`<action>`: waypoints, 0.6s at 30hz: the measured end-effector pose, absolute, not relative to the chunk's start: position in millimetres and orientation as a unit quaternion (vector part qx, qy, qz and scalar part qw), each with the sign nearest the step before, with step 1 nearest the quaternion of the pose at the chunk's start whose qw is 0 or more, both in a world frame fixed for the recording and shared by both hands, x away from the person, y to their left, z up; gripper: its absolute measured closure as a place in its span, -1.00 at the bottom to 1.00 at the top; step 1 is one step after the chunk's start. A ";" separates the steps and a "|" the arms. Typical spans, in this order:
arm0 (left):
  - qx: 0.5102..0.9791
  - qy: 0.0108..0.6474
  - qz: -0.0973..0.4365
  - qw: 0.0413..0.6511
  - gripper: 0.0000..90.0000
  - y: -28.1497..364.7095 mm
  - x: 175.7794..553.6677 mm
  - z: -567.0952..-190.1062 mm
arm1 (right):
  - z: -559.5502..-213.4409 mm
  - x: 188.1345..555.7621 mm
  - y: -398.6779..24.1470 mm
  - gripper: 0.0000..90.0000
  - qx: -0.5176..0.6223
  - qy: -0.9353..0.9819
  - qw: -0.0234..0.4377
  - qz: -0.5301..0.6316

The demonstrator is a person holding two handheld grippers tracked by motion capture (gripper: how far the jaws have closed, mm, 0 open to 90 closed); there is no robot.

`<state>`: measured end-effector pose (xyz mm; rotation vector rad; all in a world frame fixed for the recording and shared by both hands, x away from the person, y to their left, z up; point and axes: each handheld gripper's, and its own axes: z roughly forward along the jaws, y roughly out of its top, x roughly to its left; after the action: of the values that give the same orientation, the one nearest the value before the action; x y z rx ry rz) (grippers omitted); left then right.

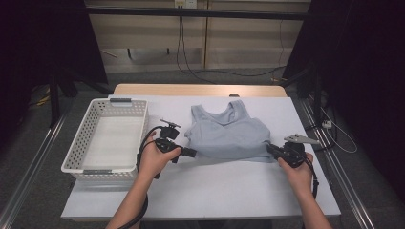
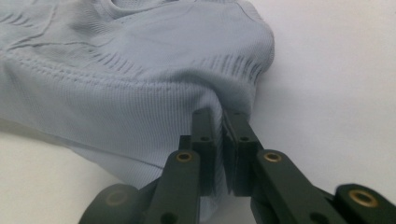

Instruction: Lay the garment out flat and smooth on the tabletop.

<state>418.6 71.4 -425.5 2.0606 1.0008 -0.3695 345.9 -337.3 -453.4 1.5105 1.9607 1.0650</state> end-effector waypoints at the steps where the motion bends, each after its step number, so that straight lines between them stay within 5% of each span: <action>1: 0.816 0.394 -0.145 0.398 0.87 71.5 418.2 -424.7 | -452.3 344.4 -337.3 0.87 0.546 0.710 0.221 0.386; 10: 0.819 0.393 -0.137 0.394 0.82 72.5 414.8 -420.8 | -447.6 337.5 -336.9 0.89 0.544 0.705 0.227 0.393; 18: 0.814 0.392 -0.109 0.414 0.39 79.1 415.4 -416.6 | -449.2 339.5 -336.4 0.90 0.547 0.705 0.222 0.393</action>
<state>415.4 79.1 -416.6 2.0470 0.9866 -0.2731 339.5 -336.4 -449.2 1.5107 1.9469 1.0869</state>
